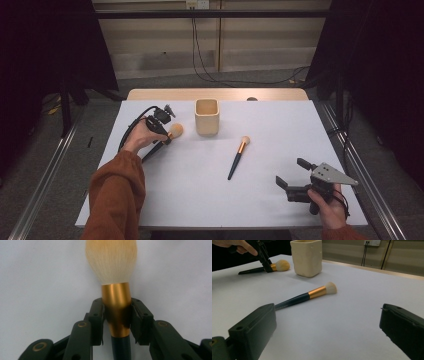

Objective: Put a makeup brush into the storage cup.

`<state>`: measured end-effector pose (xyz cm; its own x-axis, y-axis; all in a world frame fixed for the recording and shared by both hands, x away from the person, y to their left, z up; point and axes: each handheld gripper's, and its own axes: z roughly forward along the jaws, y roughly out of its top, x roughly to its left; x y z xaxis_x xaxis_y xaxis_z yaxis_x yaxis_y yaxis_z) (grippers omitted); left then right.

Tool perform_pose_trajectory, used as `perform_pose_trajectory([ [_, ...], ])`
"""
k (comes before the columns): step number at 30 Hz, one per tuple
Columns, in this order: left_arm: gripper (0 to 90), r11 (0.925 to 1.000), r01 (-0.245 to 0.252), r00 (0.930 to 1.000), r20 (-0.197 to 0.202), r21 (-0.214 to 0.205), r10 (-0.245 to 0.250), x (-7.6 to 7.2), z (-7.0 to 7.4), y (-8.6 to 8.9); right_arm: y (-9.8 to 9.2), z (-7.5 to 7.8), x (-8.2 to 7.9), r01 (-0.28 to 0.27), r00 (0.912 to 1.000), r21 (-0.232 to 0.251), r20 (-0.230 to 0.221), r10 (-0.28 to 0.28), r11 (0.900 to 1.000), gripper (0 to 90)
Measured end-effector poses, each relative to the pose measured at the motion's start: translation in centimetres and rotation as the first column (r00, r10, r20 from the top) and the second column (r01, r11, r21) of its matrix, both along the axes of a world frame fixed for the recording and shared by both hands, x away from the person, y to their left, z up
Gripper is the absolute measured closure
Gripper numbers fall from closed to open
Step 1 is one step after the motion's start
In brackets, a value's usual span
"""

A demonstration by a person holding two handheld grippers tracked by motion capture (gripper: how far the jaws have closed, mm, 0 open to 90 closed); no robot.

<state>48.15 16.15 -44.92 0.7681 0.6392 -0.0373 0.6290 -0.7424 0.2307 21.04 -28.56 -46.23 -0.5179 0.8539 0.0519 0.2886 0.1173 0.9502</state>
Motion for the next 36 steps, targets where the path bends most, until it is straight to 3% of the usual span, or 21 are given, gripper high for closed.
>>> perform_pose_trajectory([
  [6, 66.5, 0.9995, -0.018, 0.9998, 0.000, 0.024, 0.018, 0.0, 0.1, -0.3, 0.1, 0.0, 0.0, -0.008, 1.0000, -0.001, 0.002, 0.008, 1.0000, 0.7],
  [16, 66.7, 0.9988, -0.048, 0.9987, -0.020, -0.010, 0.048, -0.1, 0.2, 0.1, 0.0, 0.0, 0.1, -0.009, 1.0000, 0.000, -0.001, 0.009, 1.0000, 0.6],
  [26, 66.7, 0.9911, -0.106, 0.9944, -0.004, -0.081, 0.106, -0.3, 0.9, 1.3, 0.0, -0.1, 0.1, -0.008, 1.0000, -0.003, -0.001, 0.008, 1.0000, 0.7],
  [36, 66.7, 0.9792, -0.127, 0.9885, 0.063, -0.158, 0.138, -0.7, 2.3, 2.0, 0.0, -0.1, 0.1, -0.003, 1.0000, 0.003, -0.003, 0.003, 1.0000, 0.6],
])
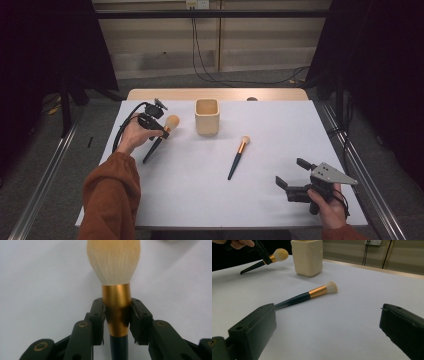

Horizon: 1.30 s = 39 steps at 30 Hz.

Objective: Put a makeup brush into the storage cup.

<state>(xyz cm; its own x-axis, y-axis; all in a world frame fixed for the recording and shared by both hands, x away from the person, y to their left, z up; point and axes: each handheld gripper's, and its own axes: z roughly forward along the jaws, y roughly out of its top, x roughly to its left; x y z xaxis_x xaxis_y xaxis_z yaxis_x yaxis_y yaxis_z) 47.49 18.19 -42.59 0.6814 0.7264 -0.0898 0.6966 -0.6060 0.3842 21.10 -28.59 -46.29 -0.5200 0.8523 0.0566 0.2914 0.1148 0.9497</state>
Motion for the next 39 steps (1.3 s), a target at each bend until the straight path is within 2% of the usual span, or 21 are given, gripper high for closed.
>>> perform_pose_trajectory([
  [7, 66.7, 0.9967, -0.032, 0.9983, 0.047, -0.075, 0.035, -0.3, 1.0, 1.0, 0.0, 0.0, 0.0, 0.003, 1.0000, 0.002, 0.000, -0.003, 1.0000, 0.6],
  [8, 66.7, 0.9969, -0.030, 0.9981, 0.051, -0.073, 0.033, -0.4, 1.1, 1.1, 0.0, 0.0, 0.0, 0.003, 1.0000, 0.002, 0.000, -0.003, 1.0000, 0.6],
  [12, 66.7, 0.9914, -0.051, 0.9957, 0.071, -0.121, 0.060, -0.5, 1.2, 1.7, 0.0, 0.0, 0.0, 0.003, 1.0000, 0.002, 0.001, -0.003, 1.0000, 0.6],
  [14, 66.7, 0.9906, -0.049, 0.9944, 0.086, -0.128, 0.061, -0.6, 1.2, 2.0, -0.1, 0.0, 0.0, 0.004, 1.0000, 0.000, 0.002, -0.004, 1.0000, 0.6],
  [16, 66.7, 0.9878, -0.052, 0.9932, 0.096, -0.147, 0.067, -0.8, 1.3, 2.2, -0.1, 0.0, 0.0, 0.007, 1.0000, 0.001, 0.001, -0.007, 1.0000, 0.6],
  [17, 66.7, 0.9828, -0.055, 0.9916, 0.106, -0.176, 0.075, -0.9, 1.3, 2.5, -0.1, 0.0, 0.0, 0.007, 1.0000, 0.002, 0.001, -0.007, 1.0000, 0.6],
  [20, 66.7, 0.9807, -0.058, 0.9887, 0.125, -0.187, 0.082, -1.1, 1.3, 2.9, -0.1, 0.0, 0.0, 0.006, 1.0000, 0.000, 0.002, -0.006, 1.0000, 0.6],
  [23, 66.7, 0.9736, -0.068, 0.9849, 0.141, -0.218, 0.100, -1.3, 1.3, 3.3, -0.1, 0.0, 0.0, 0.008, 1.0000, 0.001, 0.000, -0.008, 1.0000, 0.7],
  [26, 66.7, 0.9661, -0.073, 0.9772, 0.176, -0.248, 0.119, -1.6, 1.4, 3.6, -0.1, 0.0, 0.0, 0.008, 1.0000, 0.001, 0.002, -0.008, 1.0000, 0.6],
  [27, 66.7, 0.9638, -0.074, 0.9769, 0.176, -0.256, 0.121, -1.7, 1.5, 3.7, -0.1, 0.0, 0.0, 0.008, 1.0000, 0.001, 0.002, -0.008, 1.0000, 0.6],
  [31, 66.7, 0.9582, -0.079, 0.9656, 0.218, -0.275, 0.142, -2.0, 1.7, 3.9, -0.1, 0.0, 0.0, 0.009, 1.0000, 0.001, 0.002, -0.009, 1.0000, 0.6],
  [35, 66.7, 0.9464, -0.076, 0.9575, 0.242, -0.314, 0.157, -2.4, 2.0, 4.2, -0.1, 0.0, 0.0, 0.012, 0.9999, 0.000, 0.004, -0.012, 0.9999, 0.6],
  [38, 66.7, 0.9418, -0.061, 0.9490, 0.273, -0.331, 0.157, -2.8, 2.3, 4.3, -0.1, 0.0, 0.0, 0.015, 0.9999, 0.002, 0.003, -0.015, 0.9999, 0.7],
  [39, 66.7, 0.9370, -0.055, 0.9430, 0.290, -0.345, 0.163, -3.0, 2.4, 4.2, -0.1, 0.0, 0.0, 0.015, 0.9999, 0.001, 0.004, -0.015, 0.9999, 0.6],
])
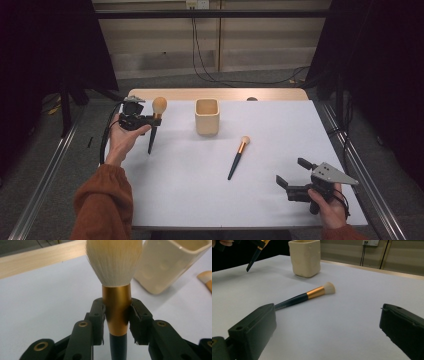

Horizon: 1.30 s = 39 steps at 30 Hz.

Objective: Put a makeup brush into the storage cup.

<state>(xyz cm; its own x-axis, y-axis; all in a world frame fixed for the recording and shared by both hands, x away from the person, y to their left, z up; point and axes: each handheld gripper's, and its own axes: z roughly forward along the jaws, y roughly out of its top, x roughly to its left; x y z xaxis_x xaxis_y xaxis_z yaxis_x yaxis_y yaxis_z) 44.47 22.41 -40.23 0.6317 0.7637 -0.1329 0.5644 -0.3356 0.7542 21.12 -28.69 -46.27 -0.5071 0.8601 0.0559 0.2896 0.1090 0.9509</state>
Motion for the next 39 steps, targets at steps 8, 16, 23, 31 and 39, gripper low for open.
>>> perform_pose_trajectory([
  [8, 66.7, 0.9981, 0.006, 0.9969, 0.079, -0.061, -0.001, -0.8, 0.7, -0.5, 0.0, 0.0, 0.0, 0.001, 1.0000, -0.001, 0.003, -0.001, 1.0000, 0.6],
  [16, 66.6, 0.9906, -0.016, 0.9892, 0.142, -0.136, 0.035, -1.3, 1.2, -0.5, -0.1, 0.0, 0.0, 0.019, 0.9998, 0.007, 0.007, -0.019, 0.9998, 0.5],
  [23, 66.6, 0.9844, -0.018, 0.9783, 0.200, -0.175, 0.053, -1.6, 1.6, -0.6, -0.1, 0.0, 0.0, 0.019, 0.9998, 0.017, 0.009, -0.019, 0.9997, 0.5],
  [31, 66.6, 0.9762, -0.018, 0.9655, 0.250, -0.216, 0.073, -1.9, 2.3, -0.5, -0.1, 0.0, -0.1, 0.022, 0.9997, 0.018, 0.011, -0.022, 0.9996, 0.5],
  [39, 66.6, 0.9709, 0.023, 0.9550, 0.292, -0.238, 0.049, -2.2, 3.3, -0.9, -0.1, 0.0, 0.0, 0.022, 0.9997, 0.024, 0.007, -0.023, 0.9995, 0.5],
])
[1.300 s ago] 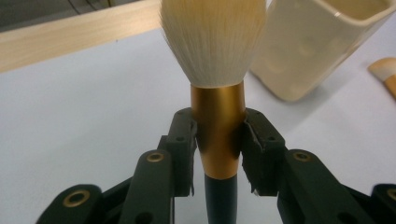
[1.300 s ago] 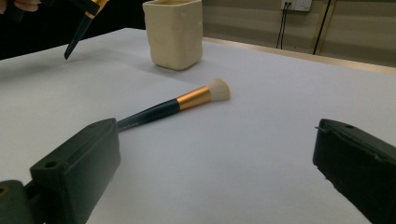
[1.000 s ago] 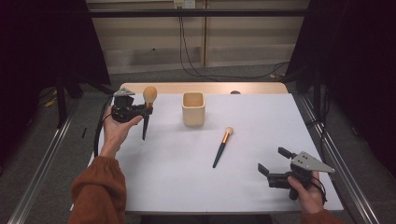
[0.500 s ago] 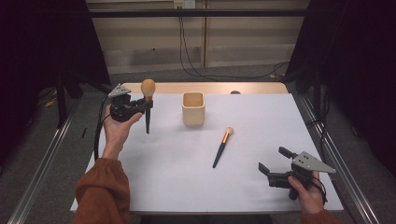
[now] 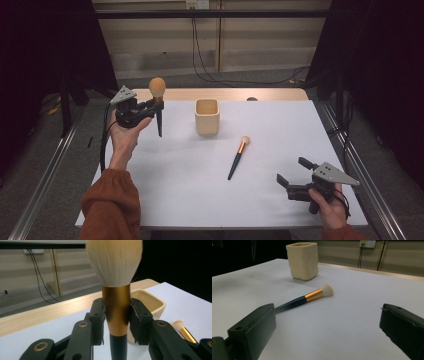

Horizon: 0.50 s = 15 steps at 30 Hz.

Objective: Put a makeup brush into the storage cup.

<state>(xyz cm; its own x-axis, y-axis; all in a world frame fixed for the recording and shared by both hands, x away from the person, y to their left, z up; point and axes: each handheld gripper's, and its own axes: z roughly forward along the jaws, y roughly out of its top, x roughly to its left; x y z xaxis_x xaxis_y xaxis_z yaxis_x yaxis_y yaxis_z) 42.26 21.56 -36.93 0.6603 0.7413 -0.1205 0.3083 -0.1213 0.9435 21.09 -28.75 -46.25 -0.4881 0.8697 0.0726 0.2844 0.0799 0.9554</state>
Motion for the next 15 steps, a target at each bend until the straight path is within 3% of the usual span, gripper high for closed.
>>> perform_pose_trajectory([
  [9, 66.6, 0.9995, 0.027, 0.9990, 0.035, -0.015, -0.027, 0.0, 1.0, -1.5, 0.0, 0.0, 0.0, -0.001, 1.0000, -0.001, 0.003, 0.001, 1.0000, 0.5],
  [11, 66.6, 0.9995, 0.032, 0.9985, 0.045, -0.003, -0.032, 0.0, 1.2, -1.9, -0.1, 0.0, 0.0, 0.000, 1.0000, 0.000, 0.003, 0.000, 1.0000, 0.5],
  [15, 66.6, 0.9988, 0.043, 0.9979, 0.050, -0.025, -0.041, 0.2, 1.7, -2.6, 0.0, 0.0, 0.0, 0.000, 1.0000, 0.000, 0.004, 0.000, 1.0000, 0.5],
])
